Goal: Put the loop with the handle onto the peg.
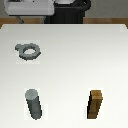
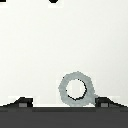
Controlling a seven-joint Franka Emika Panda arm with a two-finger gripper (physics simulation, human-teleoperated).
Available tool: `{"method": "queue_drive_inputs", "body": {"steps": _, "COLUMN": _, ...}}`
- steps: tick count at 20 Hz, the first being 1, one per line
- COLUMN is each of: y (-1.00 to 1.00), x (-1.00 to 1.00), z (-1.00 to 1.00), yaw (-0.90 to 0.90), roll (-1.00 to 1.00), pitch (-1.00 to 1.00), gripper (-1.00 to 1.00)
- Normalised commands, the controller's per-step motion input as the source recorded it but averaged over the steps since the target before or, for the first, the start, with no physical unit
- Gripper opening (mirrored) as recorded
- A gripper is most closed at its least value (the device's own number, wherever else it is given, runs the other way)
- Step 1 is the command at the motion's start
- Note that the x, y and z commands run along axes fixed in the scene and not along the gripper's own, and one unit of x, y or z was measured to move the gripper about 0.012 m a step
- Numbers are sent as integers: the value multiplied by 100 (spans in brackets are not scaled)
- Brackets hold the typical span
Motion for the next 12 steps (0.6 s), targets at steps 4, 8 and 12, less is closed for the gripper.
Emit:
{"method": "queue_drive_inputs", "body": {"steps": 4, "y": -100, "x": 0, "z": 0, "yaw": 0, "roll": 0, "pitch": 0, "gripper": 100}}
{"method": "queue_drive_inputs", "body": {"steps": 8, "y": -75, "x": 0, "z": 0, "yaw": 4, "roll": 0, "pitch": 0, "gripper": 100}}
{"method": "queue_drive_inputs", "body": {"steps": 12, "y": 0, "x": 0, "z": 0, "yaw": 79, "roll": 0, "pitch": 0, "gripper": 100}}
